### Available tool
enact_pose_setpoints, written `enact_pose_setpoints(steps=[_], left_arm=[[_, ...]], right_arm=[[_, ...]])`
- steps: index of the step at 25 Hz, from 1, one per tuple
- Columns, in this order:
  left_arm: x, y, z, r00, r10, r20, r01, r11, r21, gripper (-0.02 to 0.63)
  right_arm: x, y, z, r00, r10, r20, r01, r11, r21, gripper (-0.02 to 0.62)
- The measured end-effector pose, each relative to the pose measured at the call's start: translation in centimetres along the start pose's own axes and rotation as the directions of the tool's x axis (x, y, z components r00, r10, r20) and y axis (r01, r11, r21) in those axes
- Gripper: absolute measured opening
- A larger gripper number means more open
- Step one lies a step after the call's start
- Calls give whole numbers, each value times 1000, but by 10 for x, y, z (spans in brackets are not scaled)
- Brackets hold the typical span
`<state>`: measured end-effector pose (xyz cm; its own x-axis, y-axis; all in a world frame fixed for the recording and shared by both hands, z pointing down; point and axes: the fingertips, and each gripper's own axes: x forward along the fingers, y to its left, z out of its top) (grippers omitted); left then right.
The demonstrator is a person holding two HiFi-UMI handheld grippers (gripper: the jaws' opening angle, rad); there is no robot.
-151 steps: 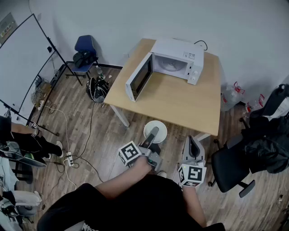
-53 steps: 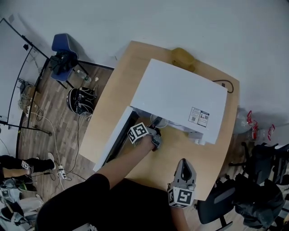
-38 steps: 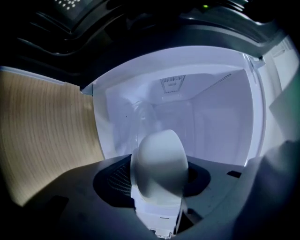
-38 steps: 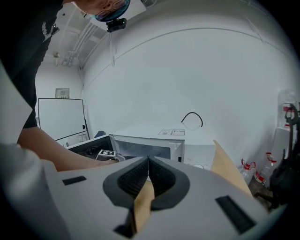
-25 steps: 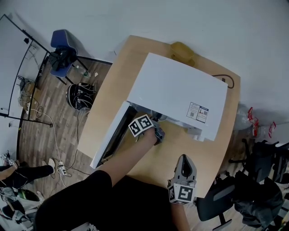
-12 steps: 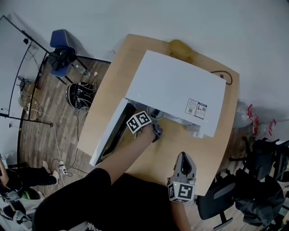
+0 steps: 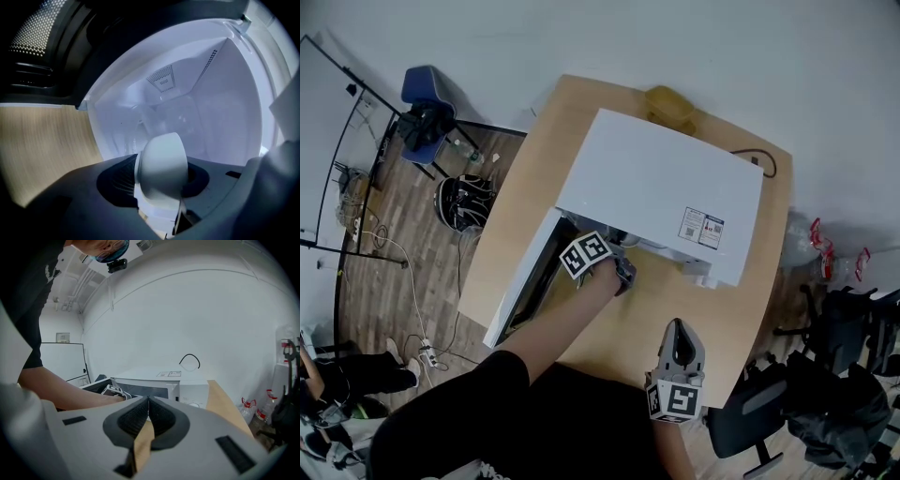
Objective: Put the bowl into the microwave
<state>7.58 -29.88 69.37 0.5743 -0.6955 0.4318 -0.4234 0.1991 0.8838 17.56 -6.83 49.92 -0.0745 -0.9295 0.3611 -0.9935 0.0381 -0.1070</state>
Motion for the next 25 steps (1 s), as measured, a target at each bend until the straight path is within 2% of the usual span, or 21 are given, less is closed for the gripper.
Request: enact_pose_setpoints(steps=[7, 14, 18, 25], left_arm=[[18, -3, 5, 1000, -31, 2, 31, 1000, -3, 192], [23, -9, 13, 1000, -19, 13, 17, 986, 168, 192], [24, -9, 22, 999, -4, 40, -5, 974, 225, 209], [25, -7, 31, 996, 51, 72, -73, 935, 347, 258]], right_arm=[[0, -3, -2, 1000, -5, -6, 5, 1000, 4, 61], [1, -8, -8, 1000, -16, -23, 16, 1000, 10, 61], [4, -9, -6, 1000, -14, -20, 14, 1000, 16, 61], [4, -5, -5, 1000, -13, -24, 13, 1000, 14, 61]])
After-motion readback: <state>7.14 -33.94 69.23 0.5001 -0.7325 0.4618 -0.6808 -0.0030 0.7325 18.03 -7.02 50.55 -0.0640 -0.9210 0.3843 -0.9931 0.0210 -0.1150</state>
